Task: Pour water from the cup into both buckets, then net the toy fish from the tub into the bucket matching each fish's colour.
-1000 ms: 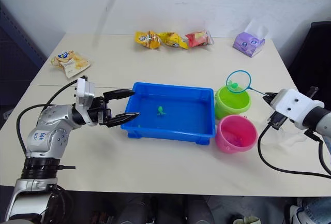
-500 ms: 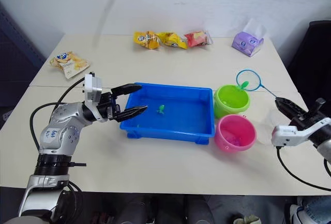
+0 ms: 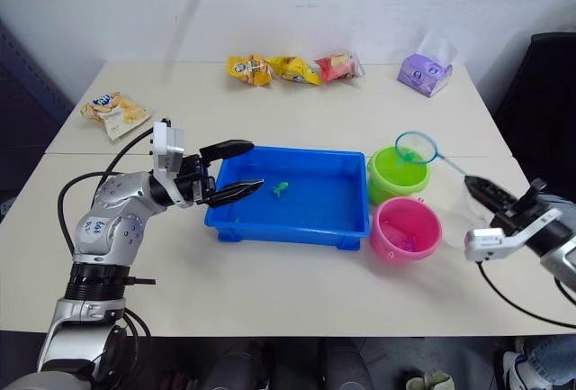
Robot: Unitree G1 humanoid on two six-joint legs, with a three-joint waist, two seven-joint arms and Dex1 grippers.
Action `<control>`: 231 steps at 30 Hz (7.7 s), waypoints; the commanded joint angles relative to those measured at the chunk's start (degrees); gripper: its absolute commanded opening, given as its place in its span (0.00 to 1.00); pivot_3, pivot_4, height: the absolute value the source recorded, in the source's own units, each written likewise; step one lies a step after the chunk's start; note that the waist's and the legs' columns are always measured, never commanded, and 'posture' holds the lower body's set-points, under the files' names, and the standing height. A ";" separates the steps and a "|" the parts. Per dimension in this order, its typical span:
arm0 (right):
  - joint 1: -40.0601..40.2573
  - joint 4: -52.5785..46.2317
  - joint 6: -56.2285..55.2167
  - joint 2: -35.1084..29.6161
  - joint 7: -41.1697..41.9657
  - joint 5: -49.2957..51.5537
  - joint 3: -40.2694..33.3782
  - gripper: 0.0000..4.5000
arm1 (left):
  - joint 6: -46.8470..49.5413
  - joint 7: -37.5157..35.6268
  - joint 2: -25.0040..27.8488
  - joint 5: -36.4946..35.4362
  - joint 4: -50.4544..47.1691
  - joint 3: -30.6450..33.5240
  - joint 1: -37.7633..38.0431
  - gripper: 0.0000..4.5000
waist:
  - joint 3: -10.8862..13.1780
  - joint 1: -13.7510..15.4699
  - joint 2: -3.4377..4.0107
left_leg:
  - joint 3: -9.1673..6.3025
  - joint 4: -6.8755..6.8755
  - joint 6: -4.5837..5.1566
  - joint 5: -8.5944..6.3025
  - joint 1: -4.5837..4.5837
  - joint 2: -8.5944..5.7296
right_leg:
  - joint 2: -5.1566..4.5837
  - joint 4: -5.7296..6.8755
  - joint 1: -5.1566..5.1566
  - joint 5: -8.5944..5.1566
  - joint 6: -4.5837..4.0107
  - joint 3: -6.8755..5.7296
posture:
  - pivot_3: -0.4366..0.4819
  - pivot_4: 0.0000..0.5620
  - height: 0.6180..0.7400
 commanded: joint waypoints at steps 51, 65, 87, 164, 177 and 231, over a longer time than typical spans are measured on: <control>-25.04 -30.00 62.58 31.79 73.40 52.90 21.50 0.00 | -4.49 -9.86 18.19 1.03 8.42 8.61 5.62 0.99 | 0.01 0.08 -0.01 | -0.14 0.02 0.22 -0.12 -0.20 -0.03 | -0.22 -0.04 -0.14 0.02 0.03 -0.23 | 0.48 0.27 1.00; -19.44 -44.31 76.03 24.73 77.31 69.31 3.76 0.00 | -5.16 -10.21 15.11 0.79 7.93 7.24 5.14 0.99 | 0.01 -0.05 -0.01 | -0.16 -0.04 0.26 -0.15 -0.20 -0.05 | -0.24 -0.13 -0.13 0.02 0.03 -0.24 | 0.48 0.27 1.00; 2.04 -24.56 34.36 16.82 71.93 58.61 -18.48 0.00 | -6.14 -10.38 7.50 0.90 10.31 5.01 0.89 0.99 | 0.01 0.10 -0.01 | -0.10 -0.06 0.26 -0.15 -0.12 -0.05 | -0.21 -0.15 -0.03 0.03 0.04 -0.21 | 0.48 0.27 1.00; 3.61 -7.28 1.29 -0.31 2.72 10.01 -2.87 0.00 | -4.39 -4.10 1.83 0.57 4.43 1.23 -0.64 0.99 | 0.01 0.00 0.01 | 0.06 0.01 0.05 -0.01 -0.02 0.01 | 0.00 0.00 -0.03 0.03 0.04 0.03 | 0.48 0.27 1.00; -12.91 -35.99 36.55 6.81 61.17 77.87 16.46 0.00 | -5.08 -8.36 15.13 0.16 6.45 9.86 4.80 0.99 | 0.01 -0.47 0.00 | -0.07 -0.02 0.07 -0.06 0.18 0.18 | 0.06 -0.02 0.14 0.03 0.04 0.00 | 0.48 0.27 1.00; -32.33 -33.82 68.16 30.93 89.32 65.94 16.52 0.00 | -3.95 -19.08 24.16 4.52 9.94 2.87 -4.67 0.99 | 0.02 0.04 -0.01 | -0.15 0.04 0.30 -0.20 -0.40 -0.08 | -0.28 0.05 -0.34 0.02 0.02 -0.33 | 0.48 0.27 1.00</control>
